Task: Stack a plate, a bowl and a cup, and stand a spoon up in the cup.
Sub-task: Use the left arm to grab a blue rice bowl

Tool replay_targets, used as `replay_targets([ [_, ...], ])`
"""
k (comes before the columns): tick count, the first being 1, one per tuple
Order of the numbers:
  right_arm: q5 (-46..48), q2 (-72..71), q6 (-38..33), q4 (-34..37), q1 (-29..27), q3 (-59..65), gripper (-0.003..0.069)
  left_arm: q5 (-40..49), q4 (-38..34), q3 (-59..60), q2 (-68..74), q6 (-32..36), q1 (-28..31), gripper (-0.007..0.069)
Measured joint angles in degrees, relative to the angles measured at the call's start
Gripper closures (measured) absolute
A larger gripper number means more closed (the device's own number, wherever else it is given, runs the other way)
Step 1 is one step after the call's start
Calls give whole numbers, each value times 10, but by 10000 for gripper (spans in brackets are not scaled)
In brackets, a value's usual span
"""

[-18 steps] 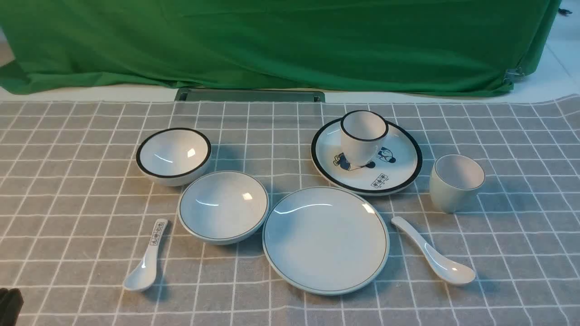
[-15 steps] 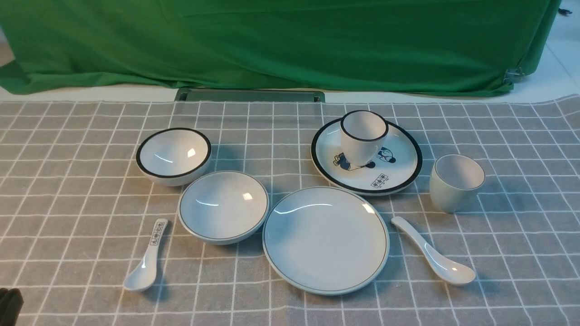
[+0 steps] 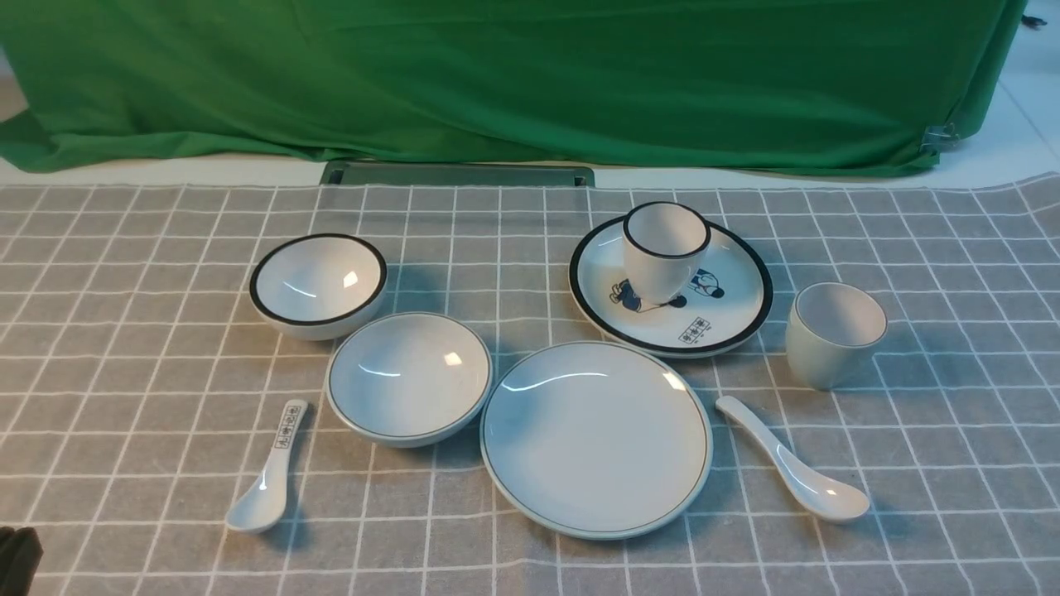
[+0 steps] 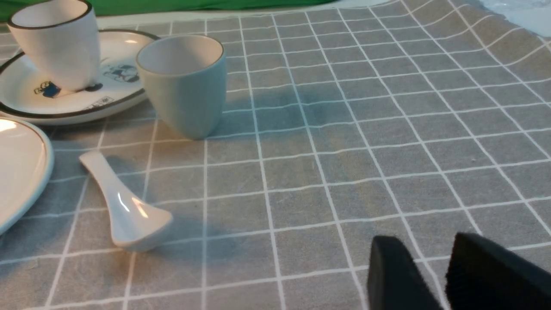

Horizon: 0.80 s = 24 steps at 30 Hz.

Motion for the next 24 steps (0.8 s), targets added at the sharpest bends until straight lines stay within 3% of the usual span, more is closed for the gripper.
replay_targets([
  [12, 0, 0, 0, 0, 0, 0, 418, 0, 0, 0, 0, 0, 0, 607],
  [15, 0, 0, 0, 0, 0, 0, 418, -34, -10, 0, 0, -9, 0, 607],
  [21, 0, 0, 0, 0, 0, 0, 418, -166, -209, 0, 0, -144, 0, 607],
  [24, 0, 0, 0, 0, 0, 0, 418, -206, -251, 0, 0, -183, 0, 607],
])
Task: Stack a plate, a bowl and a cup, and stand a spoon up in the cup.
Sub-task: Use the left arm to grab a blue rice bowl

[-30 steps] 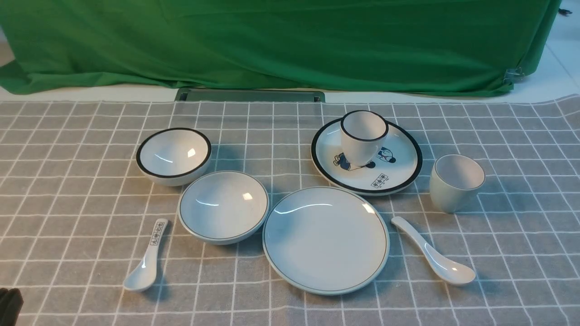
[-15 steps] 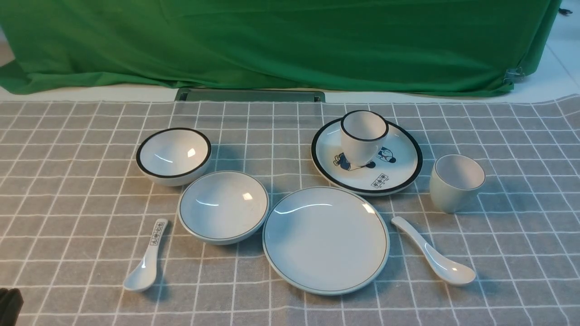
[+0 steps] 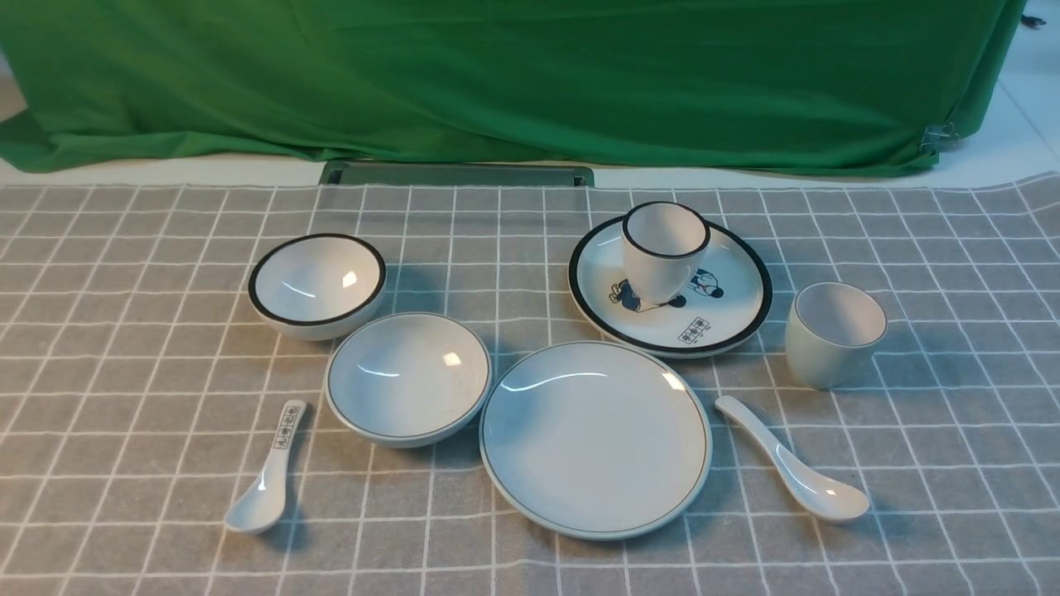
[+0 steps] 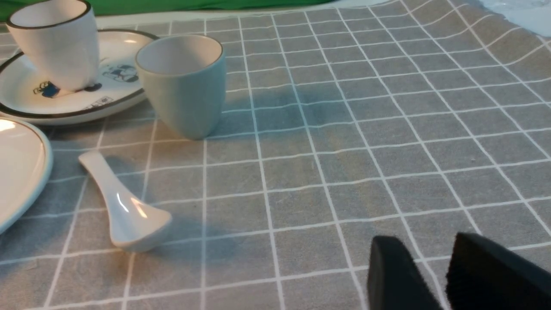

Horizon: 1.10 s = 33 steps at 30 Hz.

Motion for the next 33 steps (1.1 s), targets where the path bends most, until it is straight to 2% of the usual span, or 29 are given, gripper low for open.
replay_targets([
  [2, 0, 0, 0, 0, 0, 0, 418, -7, -9, -3, 0, -38, 0, 607],
  [4, 0, 0, 0, 0, 0, 0, 418, 62, 4, -37, 2, -51, -1, 607],
  [5, 0, 0, 0, 0, 0, 0, 418, 70, 7, -48, 2, -51, -3, 607],
  [6, 0, 0, 0, 0, 0, 0, 418, 116, 23, -82, 12, -36, -6, 607],
  [7, 0, 0, 0, 0, 0, 0, 418, 153, 33, -104, 26, -15, -10, 607],
  [8, 0, 0, 0, 0, 0, 0, 418, 237, 46, -172, 71, 50, -24, 607],
  [10, 0, 0, 0, 0, 0, 0, 418, 328, 52, -242, 142, 118, -38, 607],
  [14, 0, 0, 0, 0, 0, 0, 418, 449, 56, -336, 287, 208, -48, 607],
  [20, 0, 0, 0, 0, 5, 0, 418, 472, 35, -395, 447, 270, -60, 607],
  [21, 0, 0, -5, -5, 6, 0, 418, 472, 21, -407, 505, 314, -78, 607],
  [23, 0, 0, -10, -11, 6, 0, 418, 484, 15, -424, 562, 349, -109, 607],
  [30, 0, 0, -21, -15, 6, 0, 418, 512, 56, -496, 697, 373, -212, 607],
  [33, -1, 0, -22, -15, 6, 0, 418, 500, 63, -513, 718, 391, -229, 607],
])
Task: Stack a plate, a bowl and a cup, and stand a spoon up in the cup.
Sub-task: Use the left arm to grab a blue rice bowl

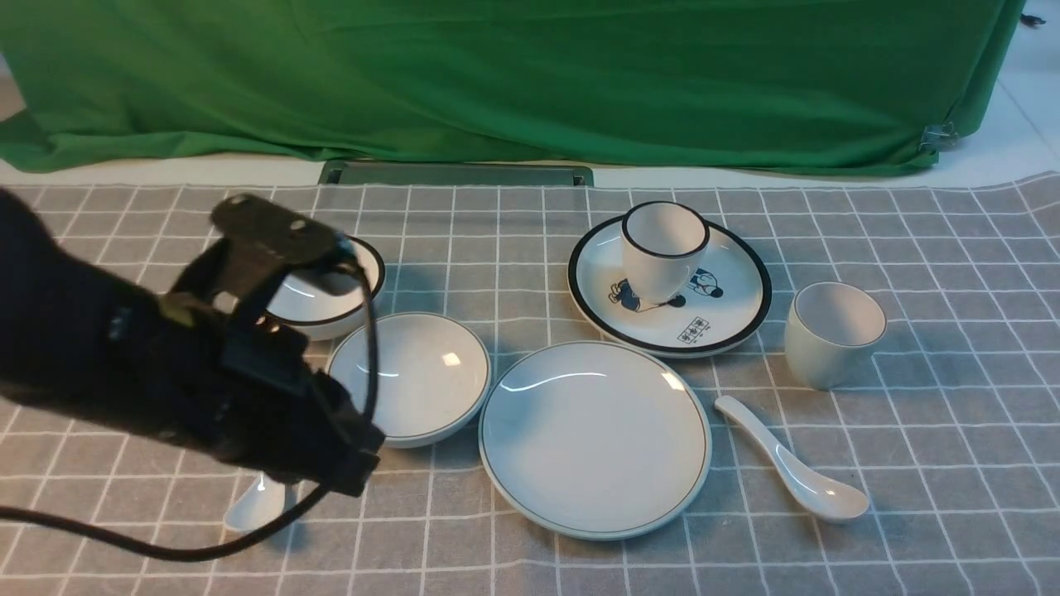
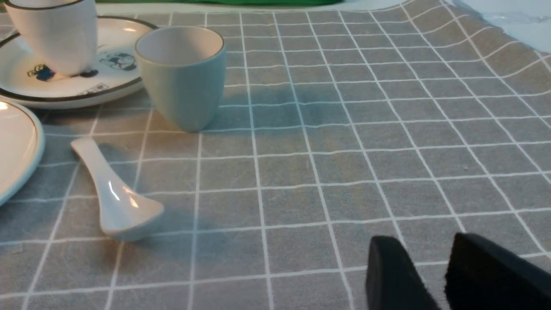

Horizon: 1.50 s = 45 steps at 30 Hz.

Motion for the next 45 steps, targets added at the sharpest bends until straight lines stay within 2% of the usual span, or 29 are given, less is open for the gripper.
replay_targets([
  [5, -14, 0, 12, 13, 0, 0, 418, -60, -5, -7, 5, 7, -1, 607],
  [8, -47, 0, 72, 57, 0, 0, 418, -59, -5, -7, 5, 7, -1, 607],
  [11, -128, 0, 173, 83, 0, 0, 418, -29, 0, -7, 6, 12, -1, 607],
  [16, -195, 0, 230, 88, 3, -1, 423, -13, 4, -7, 18, 29, -1, 607],
  [18, -131, 16, 226, 89, 18, -40, 470, -7, 5, -11, 31, 41, -1, 607],
  [20, -21, 66, 146, 90, 53, -132, 539, 18, 6, -26, 55, 56, -1, 607],
  [22, 91, 122, 65, 90, 92, -218, 578, 46, 8, -49, 83, 73, -1, 607],
  [26, 279, 239, -55, 79, 158, -371, 600, 83, 19, -102, 136, 114, -1, 607],
  [30, 383, 323, -101, 61, 205, -457, 600, 84, 34, -142, 178, 167, -1, 590],
  [33, 404, 354, -117, 56, 225, -478, 600, 76, 36, -158, 202, 205, -1, 541],
  [36, 401, 372, -128, 54, 242, -481, 595, 48, 54, -161, 227, 228, -1, 405],
  [37, 400, 372, -129, 54, 243, -481, 595, 47, 55, -161, 228, 229, -1, 396],
  [39, 396, 374, -131, 53, 245, -481, 592, 45, 71, -161, 246, 241, -1, 275],
  [42, 395, 374, -132, 53, 246, -481, 589, 42, 76, -161, 265, 265, -1, 167],
  [45, 393, 374, -132, 52, 246, -481, 589, 27, 79, -161, 280, 281, -1, 125],
])
